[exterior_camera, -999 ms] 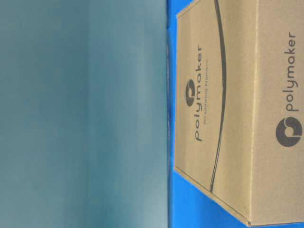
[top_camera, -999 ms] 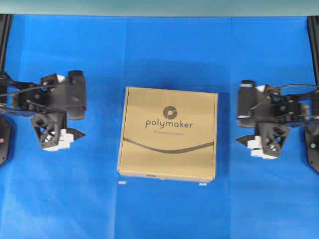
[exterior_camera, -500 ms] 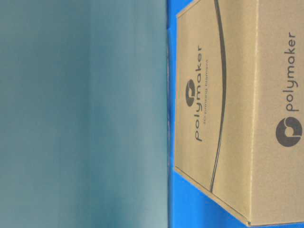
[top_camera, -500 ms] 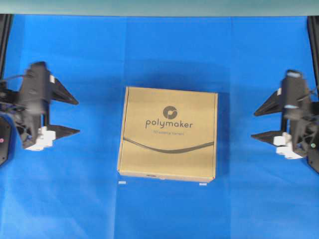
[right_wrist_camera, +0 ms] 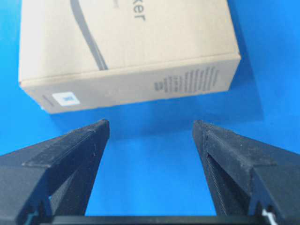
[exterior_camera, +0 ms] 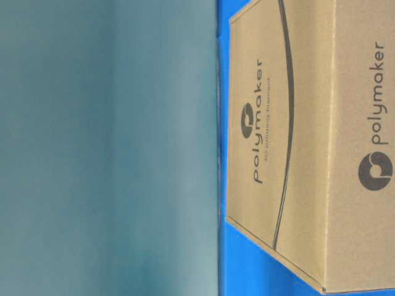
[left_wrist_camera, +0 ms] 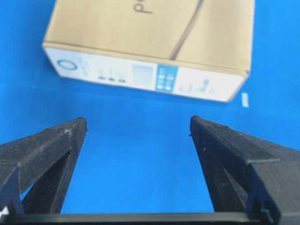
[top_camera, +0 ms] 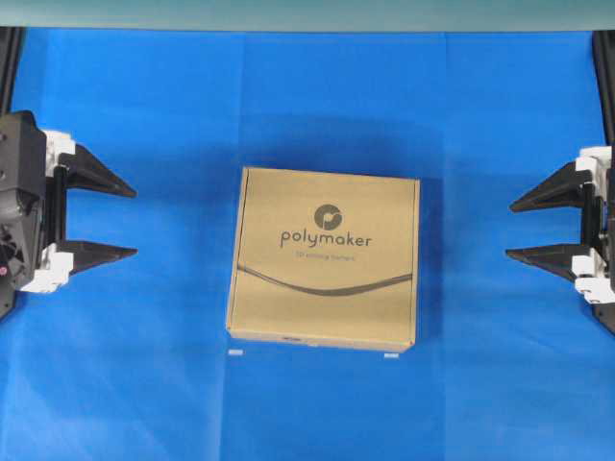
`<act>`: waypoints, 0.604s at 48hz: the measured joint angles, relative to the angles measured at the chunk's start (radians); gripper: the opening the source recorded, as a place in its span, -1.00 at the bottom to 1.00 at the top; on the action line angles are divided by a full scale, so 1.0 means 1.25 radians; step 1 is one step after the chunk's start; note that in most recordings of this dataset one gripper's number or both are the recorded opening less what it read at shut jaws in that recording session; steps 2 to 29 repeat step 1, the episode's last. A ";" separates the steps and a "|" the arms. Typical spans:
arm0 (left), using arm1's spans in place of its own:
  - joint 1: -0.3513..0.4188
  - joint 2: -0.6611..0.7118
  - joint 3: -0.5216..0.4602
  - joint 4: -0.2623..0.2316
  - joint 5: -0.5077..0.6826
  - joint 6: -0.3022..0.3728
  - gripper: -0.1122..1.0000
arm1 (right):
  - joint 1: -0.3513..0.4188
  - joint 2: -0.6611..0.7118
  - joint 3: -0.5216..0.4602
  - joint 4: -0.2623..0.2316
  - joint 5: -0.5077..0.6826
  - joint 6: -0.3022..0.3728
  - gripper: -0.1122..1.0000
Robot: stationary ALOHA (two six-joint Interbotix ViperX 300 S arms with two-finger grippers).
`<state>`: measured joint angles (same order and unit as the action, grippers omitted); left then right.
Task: Lift up the cardboard box by clamping it between your arms.
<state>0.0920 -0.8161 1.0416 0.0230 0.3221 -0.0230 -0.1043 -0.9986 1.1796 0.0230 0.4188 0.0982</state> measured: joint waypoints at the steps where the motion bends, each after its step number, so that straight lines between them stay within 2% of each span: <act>1: -0.001 0.000 0.001 0.000 -0.001 -0.001 0.77 | 0.000 0.000 0.000 0.000 -0.001 0.000 1.00; 29: -0.001 0.000 0.001 0.000 -0.001 -0.001 0.77 | 0.000 0.000 0.000 0.000 -0.001 0.000 1.00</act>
